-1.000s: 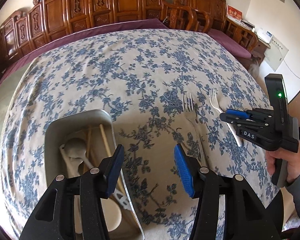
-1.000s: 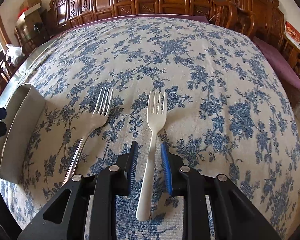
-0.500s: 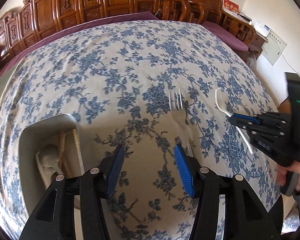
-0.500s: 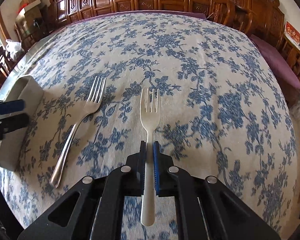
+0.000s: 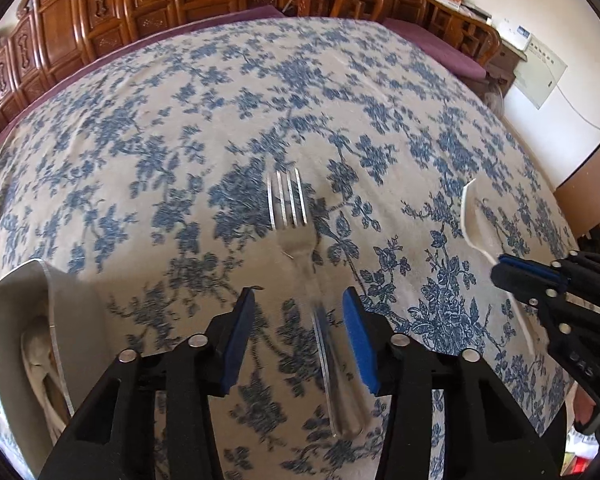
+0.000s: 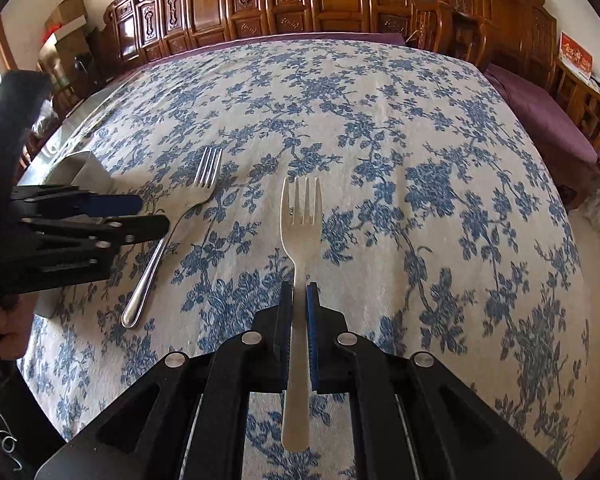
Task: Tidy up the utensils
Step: 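Carry the metal fork over the tray with the left gripper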
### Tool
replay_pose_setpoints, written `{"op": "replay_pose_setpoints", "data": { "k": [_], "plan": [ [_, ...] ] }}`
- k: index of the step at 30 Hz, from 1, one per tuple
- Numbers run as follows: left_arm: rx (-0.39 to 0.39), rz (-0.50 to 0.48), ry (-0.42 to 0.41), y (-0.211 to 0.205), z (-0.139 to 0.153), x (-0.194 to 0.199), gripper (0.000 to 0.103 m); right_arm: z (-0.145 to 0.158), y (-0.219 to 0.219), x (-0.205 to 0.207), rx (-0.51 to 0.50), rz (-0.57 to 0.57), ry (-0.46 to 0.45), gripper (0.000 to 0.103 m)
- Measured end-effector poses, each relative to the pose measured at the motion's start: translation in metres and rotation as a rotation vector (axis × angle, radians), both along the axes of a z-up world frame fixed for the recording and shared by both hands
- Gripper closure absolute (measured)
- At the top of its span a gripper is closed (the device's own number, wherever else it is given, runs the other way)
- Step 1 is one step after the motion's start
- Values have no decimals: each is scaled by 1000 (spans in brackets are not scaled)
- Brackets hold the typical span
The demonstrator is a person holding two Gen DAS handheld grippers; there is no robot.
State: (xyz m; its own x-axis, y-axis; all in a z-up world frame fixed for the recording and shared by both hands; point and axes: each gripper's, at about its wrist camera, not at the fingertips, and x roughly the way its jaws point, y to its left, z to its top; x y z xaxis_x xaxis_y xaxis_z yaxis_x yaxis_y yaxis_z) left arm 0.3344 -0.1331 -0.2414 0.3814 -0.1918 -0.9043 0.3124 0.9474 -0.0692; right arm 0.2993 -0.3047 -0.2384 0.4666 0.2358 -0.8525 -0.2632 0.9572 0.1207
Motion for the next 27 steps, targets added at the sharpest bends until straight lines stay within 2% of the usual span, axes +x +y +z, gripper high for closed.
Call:
{"op": "replay_pose_setpoints", "data": {
  "k": [4, 9, 12, 17, 27],
  "plan": [
    [10, 1, 15, -6, -7, 2, 76, 0, -5, -4, 13, -9, -1, 95],
    [33, 11, 3, -10, -10, 3, 82, 3, -6, -9, 23, -6, -5, 95],
    [36, 10, 4, -10, -10, 2, 93, 4, -6, -12, 27, -5, -8, 95],
    [51, 11, 6, -6, -6, -4, 97, 7, -3, -16, 36, -3, -12, 95],
    [20, 14, -49, 15, 29, -30, 97, 29, 16, -31, 44, 14, -46, 95]
  ]
}}
